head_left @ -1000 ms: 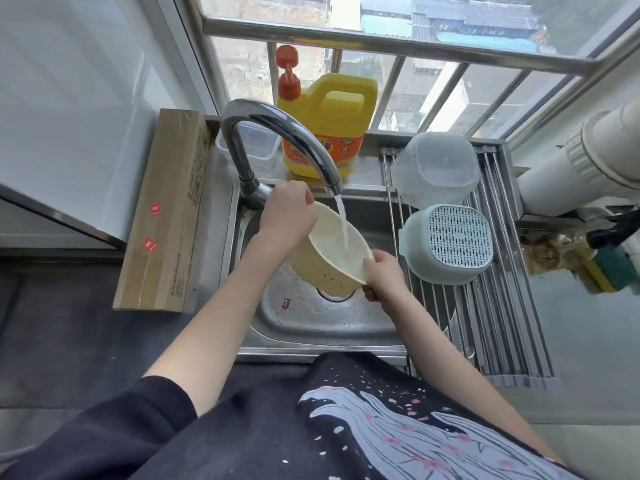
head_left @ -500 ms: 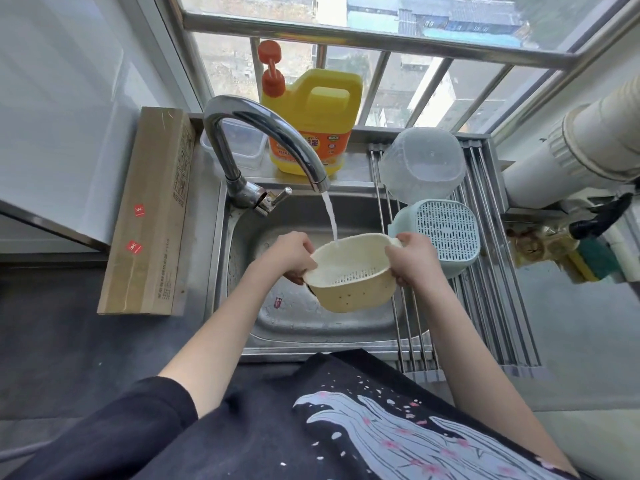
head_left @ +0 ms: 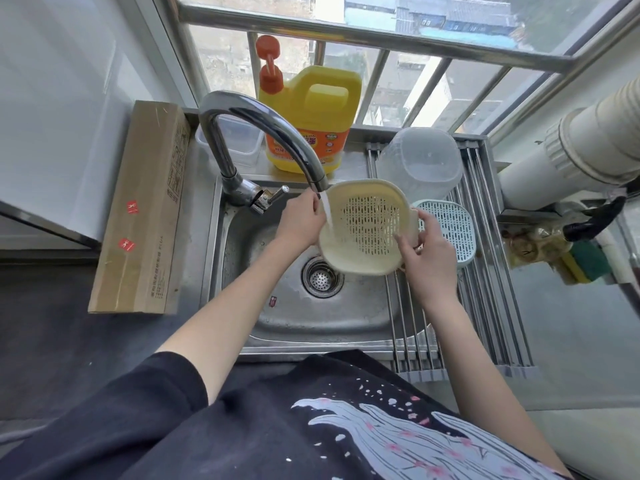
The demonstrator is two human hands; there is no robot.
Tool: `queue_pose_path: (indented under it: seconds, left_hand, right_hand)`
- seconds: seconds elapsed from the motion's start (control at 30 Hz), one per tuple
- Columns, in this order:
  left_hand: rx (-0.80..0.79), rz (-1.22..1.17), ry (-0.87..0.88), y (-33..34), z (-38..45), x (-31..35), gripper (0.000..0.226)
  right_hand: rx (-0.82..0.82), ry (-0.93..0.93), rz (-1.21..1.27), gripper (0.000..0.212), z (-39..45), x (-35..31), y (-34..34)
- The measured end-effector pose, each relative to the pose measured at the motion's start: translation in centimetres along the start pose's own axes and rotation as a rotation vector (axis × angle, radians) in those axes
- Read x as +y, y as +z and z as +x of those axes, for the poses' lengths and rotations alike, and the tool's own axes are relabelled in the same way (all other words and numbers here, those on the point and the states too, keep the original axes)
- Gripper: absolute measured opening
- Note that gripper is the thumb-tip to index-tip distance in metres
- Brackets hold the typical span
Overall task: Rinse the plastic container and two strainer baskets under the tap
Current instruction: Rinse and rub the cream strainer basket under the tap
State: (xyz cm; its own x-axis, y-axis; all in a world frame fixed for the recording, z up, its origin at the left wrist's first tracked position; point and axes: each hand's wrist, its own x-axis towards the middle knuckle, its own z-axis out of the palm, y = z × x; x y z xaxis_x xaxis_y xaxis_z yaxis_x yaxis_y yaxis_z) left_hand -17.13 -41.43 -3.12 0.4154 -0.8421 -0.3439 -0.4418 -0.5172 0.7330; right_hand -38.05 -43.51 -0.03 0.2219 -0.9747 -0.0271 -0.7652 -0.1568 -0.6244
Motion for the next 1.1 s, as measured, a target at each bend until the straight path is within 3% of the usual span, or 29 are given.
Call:
queue_pose_path:
  seconds: [0.23, 0.43, 0.53, 0.67, 0.77, 0.87, 0.93, 1.1]
  left_hand:
    - [0.227, -0.073, 0.174, -0.5, -0.8, 1.7, 0.024]
    - [0.233, 0.014, 0.25, -1.2, -1.8, 2.0, 0.018]
    - [0.19, 0.062, 0.197, -2.1, -1.9, 1.7, 0.015]
    - [-0.082, -0.05, 0.086, -3.7, -0.9, 0.8, 0.015]
    - [-0.266, -0.101, 0.033, -4.1, -0.6, 0.1, 0.022]
    - [-0.291, -0.073, 0.051, -4.0, -0.6, -0.5, 0.045]
    - [-0.295, -0.05, 0.088, -3.8, -0.8, -0.8, 0.046]
    - [-0.296, 0.137, 0.145, -3.5, -0.7, -2.0, 0.05]
  right_hand:
    - [-0.144, 0.318, 0.335, 0.051, -0.9, 0.7, 2.5]
    - [-0.296, 0.624, 0.634, 0.048, -1.6, 0.0, 6.6]
    - [-0.267, 0.609, 0.646, 0.066, -1.8, 0.1, 6.1]
    - [-0.326, 0.505, 0.579, 0.038, -1.5, 0.7, 4.7]
    - [-0.467, 0.758, 0.824, 0.035, -1.3, 0.8, 4.3]
    - [-0.63, 1.099, 1.225, 0.041, -1.3, 1.2, 4.0]
    - [-0.629, 1.253, 1.446, 0.039, -1.3, 1.7, 3.9]
    - [-0.536, 1.433, 1.625, 0.036, -1.0, 3.2, 4.1]
